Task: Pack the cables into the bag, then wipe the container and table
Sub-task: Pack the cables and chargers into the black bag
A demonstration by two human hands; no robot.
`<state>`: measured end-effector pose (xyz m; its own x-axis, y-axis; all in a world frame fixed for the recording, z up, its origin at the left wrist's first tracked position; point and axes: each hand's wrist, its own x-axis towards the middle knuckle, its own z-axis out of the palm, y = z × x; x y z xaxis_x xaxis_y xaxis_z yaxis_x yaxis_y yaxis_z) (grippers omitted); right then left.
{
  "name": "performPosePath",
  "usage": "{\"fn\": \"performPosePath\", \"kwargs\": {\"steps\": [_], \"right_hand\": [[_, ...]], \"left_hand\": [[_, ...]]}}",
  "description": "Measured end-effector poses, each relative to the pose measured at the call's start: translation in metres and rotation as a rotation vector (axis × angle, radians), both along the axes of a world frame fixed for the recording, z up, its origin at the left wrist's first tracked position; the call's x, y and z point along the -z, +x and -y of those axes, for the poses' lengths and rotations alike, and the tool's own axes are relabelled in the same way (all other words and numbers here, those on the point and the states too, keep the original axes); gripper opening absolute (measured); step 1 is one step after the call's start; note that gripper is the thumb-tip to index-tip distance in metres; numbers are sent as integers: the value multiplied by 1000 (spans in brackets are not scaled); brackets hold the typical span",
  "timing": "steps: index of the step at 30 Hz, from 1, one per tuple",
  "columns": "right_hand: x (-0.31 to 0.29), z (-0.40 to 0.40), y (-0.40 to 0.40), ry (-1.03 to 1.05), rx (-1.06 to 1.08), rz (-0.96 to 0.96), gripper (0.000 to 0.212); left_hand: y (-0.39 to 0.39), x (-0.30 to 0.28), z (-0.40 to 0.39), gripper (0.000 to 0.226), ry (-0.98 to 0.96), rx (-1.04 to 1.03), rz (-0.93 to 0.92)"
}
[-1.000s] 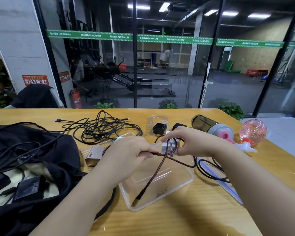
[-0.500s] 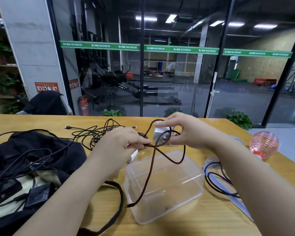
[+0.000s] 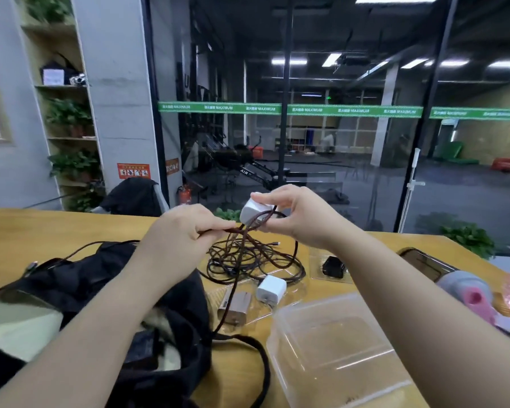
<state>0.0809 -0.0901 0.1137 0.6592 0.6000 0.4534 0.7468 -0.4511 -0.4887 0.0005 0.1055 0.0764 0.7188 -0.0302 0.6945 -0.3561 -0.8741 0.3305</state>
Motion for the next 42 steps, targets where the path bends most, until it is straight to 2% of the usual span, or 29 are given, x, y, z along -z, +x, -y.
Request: {"fn": "performPosePath", "kwargs": {"steps": [8,14,17,20,22,26,29,32,35,37,39,40,42], "right_hand": [[4,-78,-9,28,-87,31,50],[19,-121,-23,139,-143,-29,48],[50,-138,-33,107,-176,-67,47],[87,-150,-43,12,-203,-100,47],[106,-155,-46,-59,-197,-86,49],[127,-158,-52,-147,-195,-54,50],[132,-158,-58,-162,-235,25,42],[134,-156,-61,-254,-302,122,35],[139,-158,-62,-342,-393,173,33],[142,-160,-63,-346,-429,134,38],[141,-161,-64,-330,-436,74,54],[140,-161,-64,-327,-421,28,63],[139,-160,-65,-300,-399,-90,77]], "left_hand": [[-22,2,-63,26,13,-161,18],[-44,3,-101,26,40,-260,71],[-55,25,-116,25,74,-275,-1],[-61,60,-128,21,220,-297,-86],[-63,79,-133,22,249,-340,-156],[-66,98,-136,28,220,-357,-245],[-70,100,-138,20,175,-338,-354],[-76,103,-137,25,158,-299,-436],[-79,111,-135,23,-11,-309,-480],[-80,114,-135,20,-160,-309,-383],[-81,110,-129,10,-259,-241,-287],[-82,107,-125,13,-284,-181,-279],[-83,103,-117,35,-282,-44,-330]]}}
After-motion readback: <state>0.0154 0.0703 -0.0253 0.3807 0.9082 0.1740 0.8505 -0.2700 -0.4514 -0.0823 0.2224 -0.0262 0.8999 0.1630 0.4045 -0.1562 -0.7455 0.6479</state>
